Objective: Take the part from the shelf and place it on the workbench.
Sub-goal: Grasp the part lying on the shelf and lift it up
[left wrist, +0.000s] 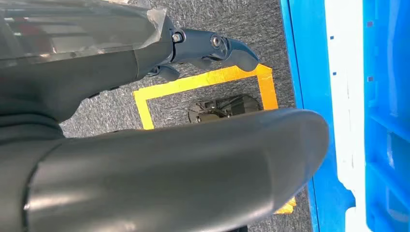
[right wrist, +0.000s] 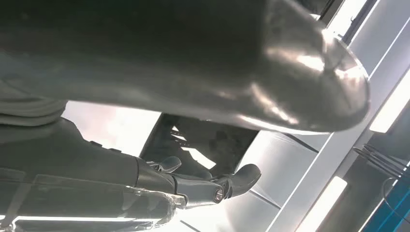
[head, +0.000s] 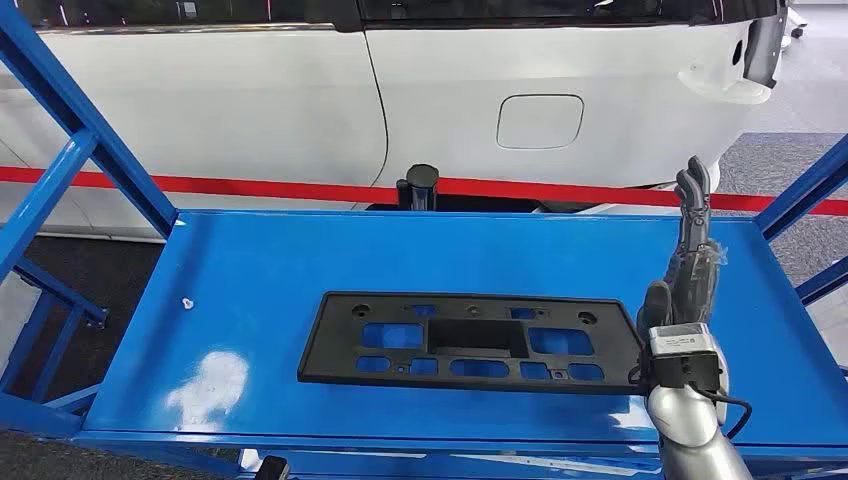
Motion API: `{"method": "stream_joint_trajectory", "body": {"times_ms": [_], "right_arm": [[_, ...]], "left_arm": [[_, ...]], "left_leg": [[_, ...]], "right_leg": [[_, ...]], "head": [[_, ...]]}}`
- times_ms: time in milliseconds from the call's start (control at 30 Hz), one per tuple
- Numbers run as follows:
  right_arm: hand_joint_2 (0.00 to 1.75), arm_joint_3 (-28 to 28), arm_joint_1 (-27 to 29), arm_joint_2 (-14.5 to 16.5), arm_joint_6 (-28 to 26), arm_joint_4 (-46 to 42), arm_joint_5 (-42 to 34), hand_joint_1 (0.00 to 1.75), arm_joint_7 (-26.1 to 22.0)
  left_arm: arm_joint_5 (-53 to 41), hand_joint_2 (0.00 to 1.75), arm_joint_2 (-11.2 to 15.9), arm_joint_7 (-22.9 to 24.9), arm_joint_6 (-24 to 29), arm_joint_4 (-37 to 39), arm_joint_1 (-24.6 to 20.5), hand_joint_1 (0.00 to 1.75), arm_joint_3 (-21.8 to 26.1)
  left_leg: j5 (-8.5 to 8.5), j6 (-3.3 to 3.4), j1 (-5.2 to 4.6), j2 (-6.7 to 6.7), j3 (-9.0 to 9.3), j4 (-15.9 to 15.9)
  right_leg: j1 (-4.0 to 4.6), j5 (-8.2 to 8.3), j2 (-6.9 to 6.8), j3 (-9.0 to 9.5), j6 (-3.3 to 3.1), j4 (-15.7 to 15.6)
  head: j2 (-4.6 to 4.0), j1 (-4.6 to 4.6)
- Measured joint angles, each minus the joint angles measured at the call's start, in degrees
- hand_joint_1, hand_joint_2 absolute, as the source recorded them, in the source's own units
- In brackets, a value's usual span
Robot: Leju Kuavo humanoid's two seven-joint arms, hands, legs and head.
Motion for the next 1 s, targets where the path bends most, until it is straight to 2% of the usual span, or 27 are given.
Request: {"method": "stream_joint_trajectory", "body": {"times_ms": [100, 167, 200, 267, 300, 333, 367, 433, 467, 500, 567, 633, 667, 700, 767, 800, 833, 867, 900, 967, 1000], "right_arm": [[0.00, 0.0, 0.0, 0.0, 0.0, -0.1, 0.0, 0.00, 0.0], [0.00, 0.0, 0.1, 0.0, 0.0, -0.3, 0.0, 0.00, 0.0], [0.00, 0.0, 0.2, -0.1, 0.0, -0.3, 0.0, 0.00, 0.0], [0.00, 0.0, 0.3, -0.1, 0.0, -0.3, 0.0, 0.00, 0.0], [0.00, 0.0, 0.3, -0.1, 0.0, -0.3, 0.0, 0.00, 0.1], [0.00, 0.0, 0.3, -0.1, 0.0, -0.3, -0.1, 0.00, 0.1], [0.00, 0.0, 0.3, -0.1, 0.0, -0.3, -0.1, 0.00, 0.1], [0.00, 0.0, 0.2, -0.1, 0.0, -0.3, -0.1, 0.00, 0.2], [0.00, 0.0, 0.1, -0.1, 0.1, -0.2, -0.1, 0.00, 0.2], [0.00, 0.1, 0.0, -0.1, 0.1, -0.2, -0.1, 0.00, 0.2], [0.00, 0.1, -0.1, 0.0, 0.3, -0.2, -0.1, 0.00, 0.2], [0.00, 0.2, -0.3, 0.0, 0.4, -0.1, -0.1, 0.00, 0.2], [0.00, 0.2, -0.5, 0.1, 0.5, -0.1, -0.1, 0.00, 0.2], [0.00, 0.2, -0.6, 0.1, 0.5, -0.1, -0.1, 0.00, 0.2], [0.00, 0.2, -0.8, 0.2, 0.5, -0.1, -0.1, 0.00, 0.2], [0.00, 0.3, -0.8, 0.3, 0.5, 0.0, -0.1, 0.00, 0.2], [0.00, 0.3, -0.8, 0.4, 0.5, 0.0, -0.1, 0.00, 0.2], [0.00, 0.3, -0.8, 0.5, 0.5, 0.1, 0.0, 0.00, 0.2], [0.00, 0.3, -0.8, 0.5, 0.5, 0.1, 0.0, 0.00, 0.3], [0.00, 0.3, -0.8, 0.6, 0.5, 0.1, 0.2, 0.00, 0.4], [0.00, 0.3, -0.8, 0.7, 0.5, 0.1, 0.3, 0.00, 0.4]], "left_arm": [[0.0, 0.00, 0.0, 0.0, 0.1, 0.0, 0.0, 0.00, 0.0], [0.0, 0.00, 0.0, 0.0, 0.1, 0.0, -0.1, 0.00, 0.0], [0.0, 0.00, 0.0, 0.0, 0.1, 0.0, -0.1, 0.00, 0.0], [0.1, 0.00, 0.0, 0.0, 0.1, 0.0, -0.1, 0.00, 0.1], [0.1, 0.00, -0.1, 0.0, 0.1, 0.0, 0.0, 0.00, 0.1], [0.2, 0.00, -0.1, 0.0, 0.1, 0.0, 0.0, 0.00, 0.1], [0.2, 0.00, -0.1, 0.0, 0.1, 0.0, 0.0, 0.00, 0.1], [0.3, 0.00, -0.1, 0.0, 0.1, 0.0, 0.0, 0.00, 0.1], [0.4, 0.00, -0.1, 0.0, 0.1, 0.0, 0.0, 0.00, 0.2], [0.4, 0.00, 0.0, 0.0, 0.2, 0.0, 0.0, 0.00, 0.3], [0.5, 0.00, 0.0, -0.1, 0.2, 0.0, 0.0, 0.00, 0.4], [0.5, 0.00, 0.0, -0.1, 0.2, 0.1, 0.1, 0.00, 0.5], [0.5, 0.00, 0.0, -0.1, 0.2, 0.1, 0.1, 0.00, 0.5], [0.5, 0.00, 0.0, -0.1, 0.2, 0.1, 0.1, 0.00, 0.6], [0.5, 0.00, 0.0, -0.1, 0.2, 0.1, 0.1, 0.00, 0.6], [0.5, 0.00, 0.0, -0.1, 0.2, 0.1, 0.1, 0.00, 0.7], [0.5, 0.00, -0.1, -0.1, 0.2, 0.2, 0.1, 0.00, 0.7], [0.5, 0.00, -0.1, -0.1, 0.2, 0.2, 0.1, 0.00, 0.7], [0.5, 0.00, -0.1, -0.1, 0.2, 0.2, 0.1, 0.00, 0.7], [0.4, 0.00, -0.1, -0.2, 0.2, 0.2, -0.1, 0.00, 0.8], [0.3, 0.00, -0.1, -0.2, 0.3, 0.2, -0.2, 0.00, 0.8]], "left_leg": [[0.03, 0.32, 0.11, 0.08, 0.21, -0.3], [0.20, 0.62, 0.54, 0.24, 0.65, -0.9], [0.25, 0.71, 0.73, 0.31, 0.81, -1.0], [0.23, 0.74, 0.81, 0.36, 0.84, -1.0], [0.23, 0.72, 0.84, 0.36, 0.84, -1.0], [0.22, 0.66, 0.91, 0.35, 0.83, -0.9], [0.18, 0.53, 1.05, 0.33, 0.84, -0.8], [-0.05, -0.07, 1.35, 0.23, 0.77, -0.2], [-0.22, -0.52, 1.38, 0.16, 0.68, 0.2], [-0.28, -0.98, 1.35, 0.11, 0.55, 0.5], [-0.06, -1.81, 1.30, 0.06, 0.31, 0.7], [-0.43, -2.42, 1.54, 0.16, -0.13, 1.2], [-1.69, -2.67, 1.65, 0.26, -0.74, 2.6], [-3.75, -2.84, 1.73, 0.37, -1.77, 5.1], [-8.47, -3.10, 1.75, 0.48, -4.39, 12.3], [-9.98, -3.14, 1.75, 0.49, -5.31, 15.2], [-10.43, -3.09, 1.75, 0.49, -5.29, 16.4], [-10.05, -2.96, 1.74, 0.49, -4.41, 15.8], [-8.87, -2.72, 1.73, 0.49, -2.36, 13.2], [-6.72, -2.09, 1.59, 0.49, 2.87, 5.7], [-6.08, -1.82, 1.43, 0.50, 4.72, 2.8]], "right_leg": [[-0.09, -0.23, -0.02, 0.10, 0.19, 0.1], [-0.09, -1.64, -0.10, -1.05, 0.10, 3.0], [-0.15, -2.99, -0.14, -2.68, -0.07, 6.2], [-0.16, -5.72, -0.15, -7.46, -0.20, 14.4], [-0.23, -6.21, -0.16, -9.34, 0.05, 17.2], [-0.35, -5.74, -0.16, -10.23, 0.56, 17.8], [-0.51, -4.32, -0.18, -9.93, 1.28, 16.1], [-0.89, -0.37, -0.39, -7.15, 2.73, 8.6], [-0.95, 1.21, -0.45, -5.95, 2.77, 5.6], [-0.92, 2.20, -0.50, -5.26, 2.36, 4.0], [-0.60, 2.96, -0.39, -5.32, 0.85, 3.8], [-0.66, 3.50, -0.41, -5.72, -0.30, 4.0], [-0.73, 3.79, -0.44, -5.97, -0.86, 3.9], [-0.75, 4.09, -0.48, -6.28, -1.41, 3.8], [-0.42, 4.57, -0.60, -7.03, -2.26, 3.9], [-0.25, 4.79, -0.65, -7.38, -2.53, 3.9], [-0.07, 5.01, -0.69, -7.72, -2.70, 3.9], [0.07, 5.23, -0.70, -8.02, -2.78, 3.9], [0.18, 5.48, -0.69, -8.27, -2.78, 3.9], [0.46, 5.93, -0.65, -8.58, -2.53, 3.9], [0.59, 6.12, -0.66, -8.67, -2.31, 4.0]], "head": [[0.00, -0.03], [0.00, 0.09], [0.00, 0.19], [0.00, 0.31], [0.00, 0.32], [0.00, 0.31], [0.00, 0.32], [0.00, 0.36], [0.00, 0.40], [0.00, 0.38], [0.00, 0.33], [0.00, 0.29], [0.00, 0.23], [0.00, 0.17], [0.00, 0.08], [0.00, 0.08], [0.00, 0.09], [0.00, 0.09], [0.00, 0.08], [0.00, 0.09], [0.00, 0.15]]}}
